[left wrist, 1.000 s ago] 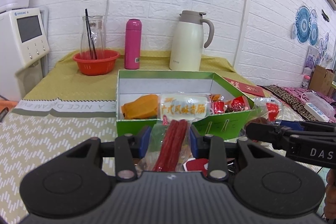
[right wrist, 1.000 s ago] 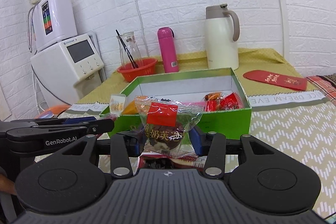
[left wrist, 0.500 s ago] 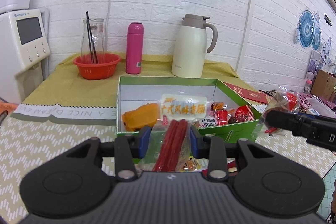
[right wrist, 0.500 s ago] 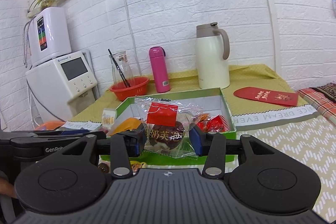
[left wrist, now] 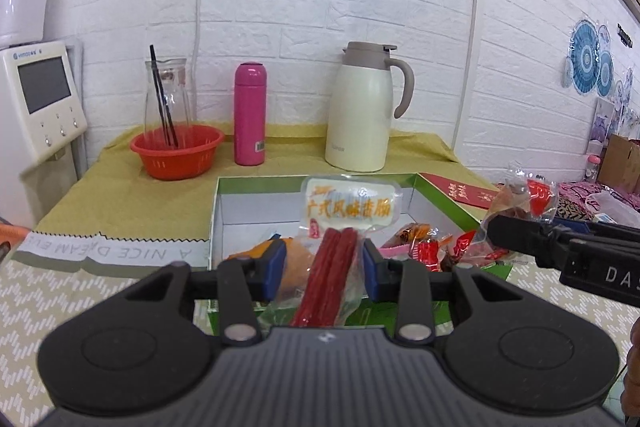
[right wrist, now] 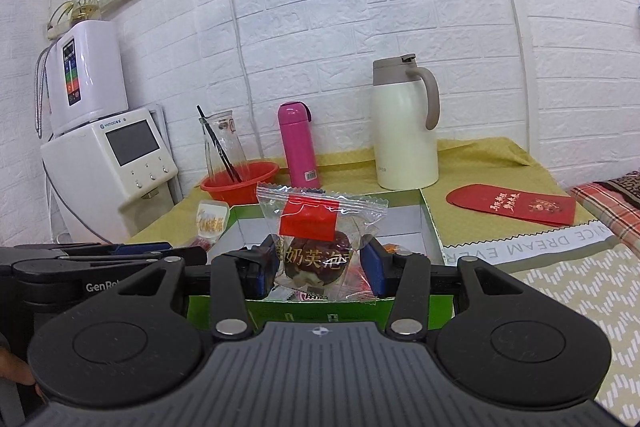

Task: Organize snacks
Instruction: 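Carry both snacks over the green box and open both tools inside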

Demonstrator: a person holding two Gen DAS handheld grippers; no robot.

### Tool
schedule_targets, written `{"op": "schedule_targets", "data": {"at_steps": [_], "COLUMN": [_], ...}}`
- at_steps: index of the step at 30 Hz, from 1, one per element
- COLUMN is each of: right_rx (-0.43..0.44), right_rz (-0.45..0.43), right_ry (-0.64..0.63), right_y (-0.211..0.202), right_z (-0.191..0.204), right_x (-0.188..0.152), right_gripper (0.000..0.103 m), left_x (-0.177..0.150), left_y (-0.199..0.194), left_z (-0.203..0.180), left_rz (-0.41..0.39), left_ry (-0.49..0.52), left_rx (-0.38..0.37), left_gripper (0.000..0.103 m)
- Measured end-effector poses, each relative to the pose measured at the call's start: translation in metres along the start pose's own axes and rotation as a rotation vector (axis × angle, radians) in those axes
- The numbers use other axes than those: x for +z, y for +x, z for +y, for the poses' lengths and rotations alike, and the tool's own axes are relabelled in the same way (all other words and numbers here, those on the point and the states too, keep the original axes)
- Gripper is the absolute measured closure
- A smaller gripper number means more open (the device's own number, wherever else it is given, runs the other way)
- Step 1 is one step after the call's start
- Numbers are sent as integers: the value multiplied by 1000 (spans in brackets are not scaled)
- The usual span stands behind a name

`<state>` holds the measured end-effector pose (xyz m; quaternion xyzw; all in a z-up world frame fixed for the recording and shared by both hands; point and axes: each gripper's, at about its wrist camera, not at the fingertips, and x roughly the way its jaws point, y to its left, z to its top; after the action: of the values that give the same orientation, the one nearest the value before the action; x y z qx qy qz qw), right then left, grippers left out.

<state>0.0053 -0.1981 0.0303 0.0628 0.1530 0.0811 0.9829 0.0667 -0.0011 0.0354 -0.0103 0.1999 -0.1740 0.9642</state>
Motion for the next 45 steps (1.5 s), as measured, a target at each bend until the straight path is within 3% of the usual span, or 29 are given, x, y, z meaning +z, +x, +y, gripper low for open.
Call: {"op": "schedule_targets", "data": {"at_steps": [21, 27, 30, 38, 45], "right_rx": [-80, -77, -69, -74, -71], "right_rz": [110, 159, 171, 160, 93], "right_ry": [-17, -8, 7, 60, 86], "right_y": [77, 93, 96, 93, 84], "right_z": [-14, -19, -20, -27, -31], "right_x": [-4, -8, -9, -6, 0], "right_gripper": [26, 26, 24, 4, 1], "left_x": [1, -4, -6, 0, 5], "left_y": [70, 80, 80, 64, 31], "left_z": [12, 13, 13, 17, 32], "left_rz": [70, 79, 76, 45, -16], "left_ry": [-15, -2, 6, 34, 25], "left_rx": [29, 29, 36, 50, 99], "left_gripper": [63, 54, 50, 41, 36]}}
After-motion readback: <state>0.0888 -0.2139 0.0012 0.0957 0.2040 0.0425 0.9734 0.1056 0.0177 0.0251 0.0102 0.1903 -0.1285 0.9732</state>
